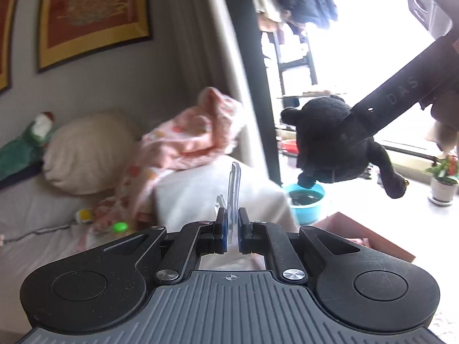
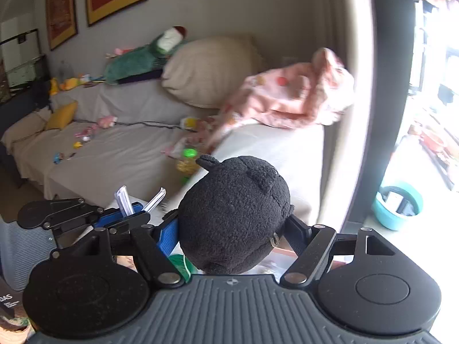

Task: Organize soft objects
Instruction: 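Carry the plush toy and tag into the pink box and release both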

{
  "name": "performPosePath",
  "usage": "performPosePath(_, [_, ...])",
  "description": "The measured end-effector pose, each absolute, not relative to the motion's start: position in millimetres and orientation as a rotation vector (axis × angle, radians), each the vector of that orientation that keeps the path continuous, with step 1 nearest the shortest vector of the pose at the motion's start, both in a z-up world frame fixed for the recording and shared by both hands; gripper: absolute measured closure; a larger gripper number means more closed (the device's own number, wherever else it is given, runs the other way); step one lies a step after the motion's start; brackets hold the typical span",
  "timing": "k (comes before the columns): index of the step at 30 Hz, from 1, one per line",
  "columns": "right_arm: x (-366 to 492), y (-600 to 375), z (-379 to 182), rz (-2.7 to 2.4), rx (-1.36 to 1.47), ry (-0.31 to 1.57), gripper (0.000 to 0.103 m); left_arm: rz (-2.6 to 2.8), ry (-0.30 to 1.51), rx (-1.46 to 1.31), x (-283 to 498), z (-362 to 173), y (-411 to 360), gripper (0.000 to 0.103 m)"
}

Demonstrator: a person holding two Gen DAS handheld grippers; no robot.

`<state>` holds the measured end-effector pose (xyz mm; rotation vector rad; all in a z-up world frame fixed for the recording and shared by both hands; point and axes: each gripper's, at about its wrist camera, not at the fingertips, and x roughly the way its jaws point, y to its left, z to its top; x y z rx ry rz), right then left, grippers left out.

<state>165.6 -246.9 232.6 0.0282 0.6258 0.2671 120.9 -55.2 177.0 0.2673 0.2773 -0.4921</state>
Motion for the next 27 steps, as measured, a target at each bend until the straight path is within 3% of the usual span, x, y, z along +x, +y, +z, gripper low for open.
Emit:
performPosePath(7, [150,-306,216,0.151,0.068,0.64,0.028,-0.657,0.352,0.222,128,159,-108,0.094])
performPosePath(13, [145,-332,203,0.105,0.075,0.64,0.028,-0.897,0.591,0.001,150,120,-130,0.093])
performPosePath(17, [152,-338,187,0.13,0.109,0.681,0.028,-0.766,0.718,0.062,171,85,-140,0.093])
performPosePath(19, [154,-340,179,0.139,0.121,0.698,0.028,-0.682,0.704,0.152,175,74,-139,0.088])
performPosePath(22, [162,-342,167,0.155,0.149,0.725,0.028,-0.535,0.644,0.276,182,66,-133,0.089])
performPosePath(27, [183,-336,147,0.201,0.205,0.783,0.028,-0.614,0.651,0.113,187,77,-108,0.088])
